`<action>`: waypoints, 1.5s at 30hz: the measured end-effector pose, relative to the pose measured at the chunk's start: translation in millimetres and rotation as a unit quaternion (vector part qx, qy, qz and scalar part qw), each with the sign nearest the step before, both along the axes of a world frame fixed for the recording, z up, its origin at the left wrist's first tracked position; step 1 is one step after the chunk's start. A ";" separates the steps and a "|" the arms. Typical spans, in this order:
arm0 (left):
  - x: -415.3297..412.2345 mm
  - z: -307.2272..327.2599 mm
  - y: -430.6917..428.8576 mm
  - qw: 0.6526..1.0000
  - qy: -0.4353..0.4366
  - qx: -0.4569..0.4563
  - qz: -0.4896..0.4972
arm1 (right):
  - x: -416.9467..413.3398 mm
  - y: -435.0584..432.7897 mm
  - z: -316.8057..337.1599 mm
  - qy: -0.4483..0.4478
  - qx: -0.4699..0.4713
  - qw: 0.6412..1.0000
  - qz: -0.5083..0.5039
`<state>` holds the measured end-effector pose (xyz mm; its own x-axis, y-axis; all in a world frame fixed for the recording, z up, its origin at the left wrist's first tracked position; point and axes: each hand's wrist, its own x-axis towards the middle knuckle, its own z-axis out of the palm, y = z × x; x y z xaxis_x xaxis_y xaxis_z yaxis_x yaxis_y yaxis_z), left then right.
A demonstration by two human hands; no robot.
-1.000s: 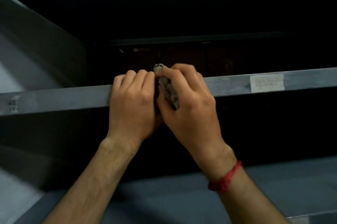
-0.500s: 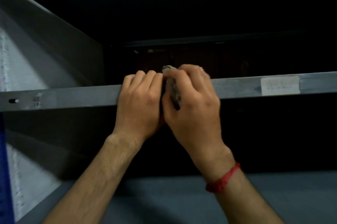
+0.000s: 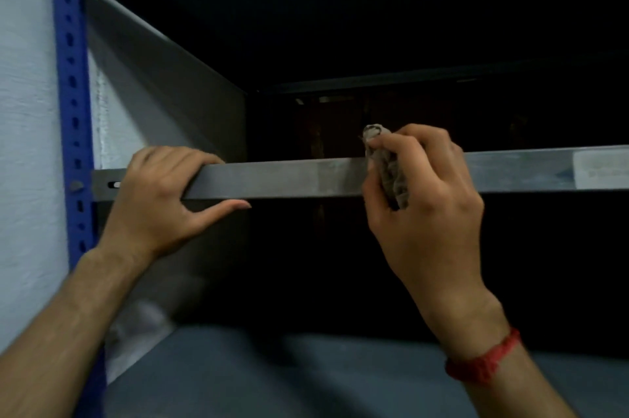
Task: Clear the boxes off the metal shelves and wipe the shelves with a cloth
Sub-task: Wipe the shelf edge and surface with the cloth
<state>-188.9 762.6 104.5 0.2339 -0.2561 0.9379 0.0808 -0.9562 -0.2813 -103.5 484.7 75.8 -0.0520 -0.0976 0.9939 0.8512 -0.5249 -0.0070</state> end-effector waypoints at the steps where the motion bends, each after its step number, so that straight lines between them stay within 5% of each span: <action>1: 0.8 -0.6 2.9 1.000 0.001 -0.004 -0.012 | -1.0 1.5 -0.5 0.002 0.011 1.000 -0.004; 7: 7.6 -1.8 4.4 0.999 -0.027 0.008 -0.027 | -13.8 39.4 -3.1 0.015 0.058 0.998 -0.007; 14: 11.6 -4.1 16.1 0.999 -0.033 0.009 -0.016 | -53.7 167.4 1.8 0.013 -0.054 0.997 0.056; 28: 13.0 -3.2 16.1 0.997 -0.032 -0.017 -0.067 | -40.0 100.9 -3.4 0.074 0.075 0.990 -0.092; 38: 6.0 -2.3 19.6 0.995 -0.004 -0.023 -0.096 | -57.3 167.4 5.5 0.028 -0.052 0.998 0.012; 45: 8.7 -0.6 16.8 0.997 -0.008 -0.005 -0.073 | -44.5 113.6 5.7 0.061 0.093 0.992 -0.061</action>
<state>-180.2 779.3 103.8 0.1799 -0.2775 0.9437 -0.0545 -0.9607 -0.2721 -148.0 598.2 81.5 0.0450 -0.2797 0.9590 0.7687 -0.6035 -0.2120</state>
